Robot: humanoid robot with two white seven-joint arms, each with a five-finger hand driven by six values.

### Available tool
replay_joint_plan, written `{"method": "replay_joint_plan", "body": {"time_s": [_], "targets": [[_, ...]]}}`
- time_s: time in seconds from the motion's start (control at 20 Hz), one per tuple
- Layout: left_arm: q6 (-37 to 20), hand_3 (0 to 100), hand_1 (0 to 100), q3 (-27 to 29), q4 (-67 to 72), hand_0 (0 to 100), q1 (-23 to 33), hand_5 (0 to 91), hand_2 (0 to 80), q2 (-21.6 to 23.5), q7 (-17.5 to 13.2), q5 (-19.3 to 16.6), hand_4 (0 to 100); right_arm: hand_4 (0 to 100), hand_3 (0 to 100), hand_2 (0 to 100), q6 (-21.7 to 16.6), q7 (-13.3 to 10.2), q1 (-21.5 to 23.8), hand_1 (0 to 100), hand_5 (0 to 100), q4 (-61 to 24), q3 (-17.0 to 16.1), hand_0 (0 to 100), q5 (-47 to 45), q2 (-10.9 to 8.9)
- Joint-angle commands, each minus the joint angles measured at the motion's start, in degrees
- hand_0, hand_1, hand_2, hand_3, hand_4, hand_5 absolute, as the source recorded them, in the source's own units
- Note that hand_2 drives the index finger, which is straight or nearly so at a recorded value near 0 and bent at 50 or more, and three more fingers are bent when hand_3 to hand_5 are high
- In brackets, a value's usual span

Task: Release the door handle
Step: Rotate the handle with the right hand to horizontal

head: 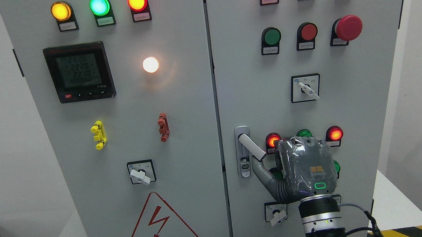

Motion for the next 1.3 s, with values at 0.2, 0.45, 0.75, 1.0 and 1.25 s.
{"method": "replay_joint_plan", "body": {"time_s": [0.2,0.45,0.75,1.0,1.25], "targets": [[0.0,9,0,-1.2,-1.1,0,0.0,0.0,2.3,0.0,0.0,0.0,1,100,100,93,0.0,-0.1,-0.1,32,92,-0.4,-1.2,46,0.0,0.00],[0.0,9,0,-1.2,-1.1,0,0.0,0.0,2.3,0.0,0.0,0.0,1,100,100,93,0.1,-0.1,-0.1,31,92,-0.4,-1.3,46,0.0,0.00],[0.0,9,0,-1.2,-1.1,0,0.0,0.0,2.3,0.0,0.0,0.0,1,100,100,93,0.0,-0.1,-0.4,30,92,-0.7,-1.6,47,-0.1,0.00],[0.0,9,0,-1.2,-1.1,0,0.0,0.0,2.3,0.0,0.0,0.0,1,100,100,93,0.0,0.0,-0.4,29,92,-0.8,-1.6,47,-0.1,0.00],[0.0,9,0,-1.2,-1.1,0,0.0,0.0,2.3,0.0,0.0,0.0,1,100,100,93,0.0,0.0,-0.8,29,92,-0.7,-1.6,48,-0.1,0.00]]}}
